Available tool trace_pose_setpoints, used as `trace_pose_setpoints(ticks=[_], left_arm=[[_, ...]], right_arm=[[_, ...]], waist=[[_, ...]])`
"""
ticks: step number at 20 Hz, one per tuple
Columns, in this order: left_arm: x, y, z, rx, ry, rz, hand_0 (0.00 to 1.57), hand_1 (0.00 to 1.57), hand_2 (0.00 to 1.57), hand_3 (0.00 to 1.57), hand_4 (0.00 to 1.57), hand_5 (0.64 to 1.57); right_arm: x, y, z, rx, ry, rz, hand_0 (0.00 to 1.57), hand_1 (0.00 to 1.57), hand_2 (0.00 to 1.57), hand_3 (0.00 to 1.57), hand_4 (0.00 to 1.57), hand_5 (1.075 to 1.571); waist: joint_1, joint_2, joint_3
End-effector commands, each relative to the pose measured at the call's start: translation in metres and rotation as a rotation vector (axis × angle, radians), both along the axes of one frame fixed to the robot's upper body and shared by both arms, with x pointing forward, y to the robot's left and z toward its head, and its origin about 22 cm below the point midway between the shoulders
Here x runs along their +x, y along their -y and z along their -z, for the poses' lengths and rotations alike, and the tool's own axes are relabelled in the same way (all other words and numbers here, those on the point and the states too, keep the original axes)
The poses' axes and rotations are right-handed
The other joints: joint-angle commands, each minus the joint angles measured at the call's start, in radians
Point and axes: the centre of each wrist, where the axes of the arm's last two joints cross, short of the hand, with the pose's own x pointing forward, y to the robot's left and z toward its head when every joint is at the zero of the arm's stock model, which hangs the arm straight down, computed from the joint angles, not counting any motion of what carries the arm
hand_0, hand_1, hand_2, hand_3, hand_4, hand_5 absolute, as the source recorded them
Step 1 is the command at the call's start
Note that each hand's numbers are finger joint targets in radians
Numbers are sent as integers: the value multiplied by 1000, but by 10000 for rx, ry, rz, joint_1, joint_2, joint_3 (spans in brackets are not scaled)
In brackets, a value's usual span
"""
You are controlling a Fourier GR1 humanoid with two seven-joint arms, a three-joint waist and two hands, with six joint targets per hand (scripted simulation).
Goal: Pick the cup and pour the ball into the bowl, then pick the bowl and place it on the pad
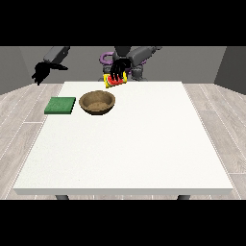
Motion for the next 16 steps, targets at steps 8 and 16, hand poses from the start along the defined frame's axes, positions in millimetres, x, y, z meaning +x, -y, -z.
trace_pose_setpoints(ticks=[8, 16], left_arm=[[11, 24, -29, 3929, 818, 606, 614, 614, 1571, 1571, 1232, 1387], [13, 29, -49, 5631, 1413, 583, 1557, 1557, 1571, 1571, 1191, 1467]], right_arm=[[15, -26, 4, 122, 56, -469, 0, 0, 0, 71, 0, 1519], [-7, -5, 17, 180, -199, -246, 0, 0, 0, 172, 0, 1516]], waist=[[-358, 270, -1], [-206, -372, -4]])
